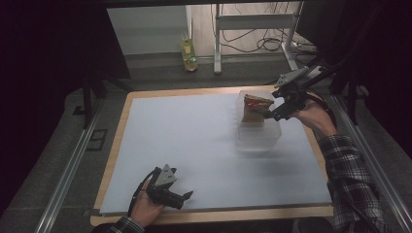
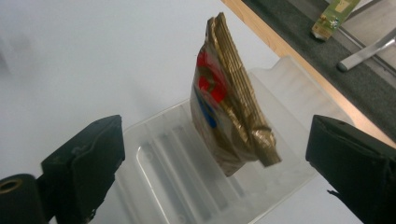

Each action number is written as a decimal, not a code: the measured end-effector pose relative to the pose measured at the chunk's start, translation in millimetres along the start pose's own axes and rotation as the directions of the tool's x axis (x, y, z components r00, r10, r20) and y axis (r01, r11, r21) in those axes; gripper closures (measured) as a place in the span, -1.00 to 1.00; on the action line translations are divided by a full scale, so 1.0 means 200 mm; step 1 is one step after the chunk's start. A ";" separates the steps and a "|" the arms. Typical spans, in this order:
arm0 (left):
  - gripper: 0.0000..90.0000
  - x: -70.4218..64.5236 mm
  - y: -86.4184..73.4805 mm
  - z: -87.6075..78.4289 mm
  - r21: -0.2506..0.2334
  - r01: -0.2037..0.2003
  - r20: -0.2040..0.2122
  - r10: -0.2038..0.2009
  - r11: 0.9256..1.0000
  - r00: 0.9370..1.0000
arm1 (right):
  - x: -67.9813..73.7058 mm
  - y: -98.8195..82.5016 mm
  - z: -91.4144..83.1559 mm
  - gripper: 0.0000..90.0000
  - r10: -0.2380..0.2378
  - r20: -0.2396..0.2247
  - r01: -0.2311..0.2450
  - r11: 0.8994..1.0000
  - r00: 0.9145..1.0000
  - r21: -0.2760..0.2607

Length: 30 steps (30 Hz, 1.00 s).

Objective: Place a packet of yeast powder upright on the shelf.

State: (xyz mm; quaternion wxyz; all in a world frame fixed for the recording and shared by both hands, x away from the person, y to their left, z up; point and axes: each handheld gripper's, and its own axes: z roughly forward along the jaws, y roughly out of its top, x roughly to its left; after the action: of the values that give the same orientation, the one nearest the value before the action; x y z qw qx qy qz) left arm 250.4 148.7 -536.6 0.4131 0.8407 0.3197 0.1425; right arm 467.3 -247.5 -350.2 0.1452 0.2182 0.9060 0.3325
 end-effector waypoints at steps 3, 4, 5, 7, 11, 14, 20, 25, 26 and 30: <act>-0.97 0.00 0.00 0.00 0.000 0.002 -0.002 -0.002 1.000 1.000 | 0.02 -0.03 0.00 -0.94 0.015 0.004 -0.015 1.000 1.000 0.000; -0.97 0.00 0.00 0.00 0.000 0.001 0.000 -0.001 1.000 1.000 | 0.03 -0.04 0.00 -0.94 0.018 0.005 -0.018 1.000 1.000 -0.001; -0.97 0.00 0.00 0.00 0.001 0.000 -0.001 0.000 1.000 1.000 | 0.04 -0.06 0.00 -0.95 0.021 0.000 -0.021 1.000 1.000 -0.002; -0.97 0.00 0.00 0.00 0.001 -0.002 -0.003 0.002 1.000 1.000 | 0.05 -0.08 -0.01 -0.95 0.021 0.000 -0.021 1.000 1.000 -0.013; -0.97 0.00 0.00 0.00 0.002 -0.009 -0.006 0.009 1.000 1.000 | 0.08 -0.11 -0.01 -0.96 0.025 -0.010 -0.025 0.999 1.000 -0.027; -0.97 0.00 0.00 0.00 0.001 -0.011 -0.007 0.011 1.000 1.000 | 0.10 -0.12 -0.02 -0.97 0.031 -0.017 -0.031 0.998 0.999 -0.046; -0.97 0.00 0.00 0.00 -0.003 -0.010 -0.008 0.010 1.000 1.000 | 0.16 -0.15 -0.04 -1.00 0.042 -0.026 -0.044 0.997 0.999 -0.069; -0.97 0.00 0.00 0.00 -0.006 -0.007 -0.003 0.007 1.000 1.000 | 0.21 -0.18 -0.06 -1.00 0.042 -0.018 -0.043 0.996 0.999 -0.082; -0.98 0.00 0.00 0.00 -0.005 -0.007 -0.002 0.007 1.000 1.000 | 0.22 -0.18 -0.06 -1.00 0.046 -0.018 -0.047 0.995 0.999 -0.083; -0.97 0.00 0.00 0.00 -0.002 -0.009 0.001 0.009 1.000 1.000 | 0.26 -0.20 -0.08 -1.00 0.049 -0.028 -0.052 0.994 0.998 -0.092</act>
State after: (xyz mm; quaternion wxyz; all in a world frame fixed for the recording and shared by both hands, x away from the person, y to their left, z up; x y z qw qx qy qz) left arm 250.1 148.3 -537.0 0.4135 0.8418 0.3154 0.1445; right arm 403.9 -257.7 -372.3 0.1351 0.2299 0.8856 0.3803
